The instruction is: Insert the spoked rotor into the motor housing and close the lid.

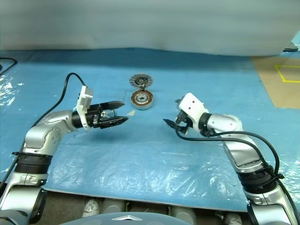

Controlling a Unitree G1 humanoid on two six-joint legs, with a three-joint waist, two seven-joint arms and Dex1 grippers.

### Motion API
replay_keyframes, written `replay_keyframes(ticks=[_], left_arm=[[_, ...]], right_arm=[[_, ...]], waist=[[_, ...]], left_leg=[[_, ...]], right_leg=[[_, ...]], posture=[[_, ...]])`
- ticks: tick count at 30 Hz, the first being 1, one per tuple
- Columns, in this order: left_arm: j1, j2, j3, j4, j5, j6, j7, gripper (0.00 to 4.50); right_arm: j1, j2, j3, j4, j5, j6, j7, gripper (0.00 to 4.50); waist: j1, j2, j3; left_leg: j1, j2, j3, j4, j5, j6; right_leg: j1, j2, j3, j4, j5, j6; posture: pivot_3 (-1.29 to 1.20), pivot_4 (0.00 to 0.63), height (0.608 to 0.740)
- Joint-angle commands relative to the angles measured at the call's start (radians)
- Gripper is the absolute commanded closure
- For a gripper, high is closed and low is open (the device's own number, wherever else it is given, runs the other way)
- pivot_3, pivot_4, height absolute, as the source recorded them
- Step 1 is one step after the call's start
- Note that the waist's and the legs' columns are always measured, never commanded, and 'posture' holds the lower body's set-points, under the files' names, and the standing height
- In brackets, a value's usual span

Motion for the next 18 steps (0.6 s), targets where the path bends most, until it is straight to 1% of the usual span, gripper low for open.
replay_keyframes(ticks=[1, 8, 13, 18], left_arm=[[-0.027, -0.002, 0.023, -0.016, -0.025, -0.003, -0.008, 0.00], [-0.055, -0.009, 0.011, 0.016, -0.010, -0.017, -0.013, 0.00], [-0.059, -0.008, -0.002, 0.078, 0.041, -0.061, -0.013, 0.00], [-0.067, -0.014, -0.006, 0.084, 0.048, -0.073, -0.031, 0.00]], right_arm=[[-0.018, -0.010, -0.036, -0.033, 0.013, -0.009, 0.003, 0.03], [-0.009, -0.020, -0.053, -0.043, 0.021, -0.003, 0.001, 0.03], [0.006, -0.024, -0.050, -0.054, 0.025, 0.004, -0.001, 0.03], [-0.014, -0.020, -0.051, -0.058, 0.041, 0.017, 0.006, 0.03]], waist=[[0.000, 0.000, 0.000], [0.000, 0.000, 0.000], [0.000, 0.000, 0.000], [0.000, 0.000, 0.000]], left_leg=[[0.000, 0.000, 0.000, 0.000, 0.000, 0.000], [0.000, 0.000, 0.000, 0.001, 0.000, 0.000], [0.000, 0.000, 0.000, 0.000, 0.000, 0.000], [0.000, 0.000, 0.000, 0.001, 0.000, 0.000]], right_leg=[[0.000, 0.000, 0.000, 0.000, 0.000, 0.000], [0.000, 0.000, 0.000, 0.000, 0.000, 0.000], [0.000, 0.000, 0.000, 0.000, 0.000, 0.000], [0.000, 0.000, 0.000, 0.000, 0.000, 0.000]], posture=[[0.00, 0.150, 0.740], [0.00, 0.150, 0.740], [0.00, 0.150, 0.740], [0.00, 0.150, 0.740]])
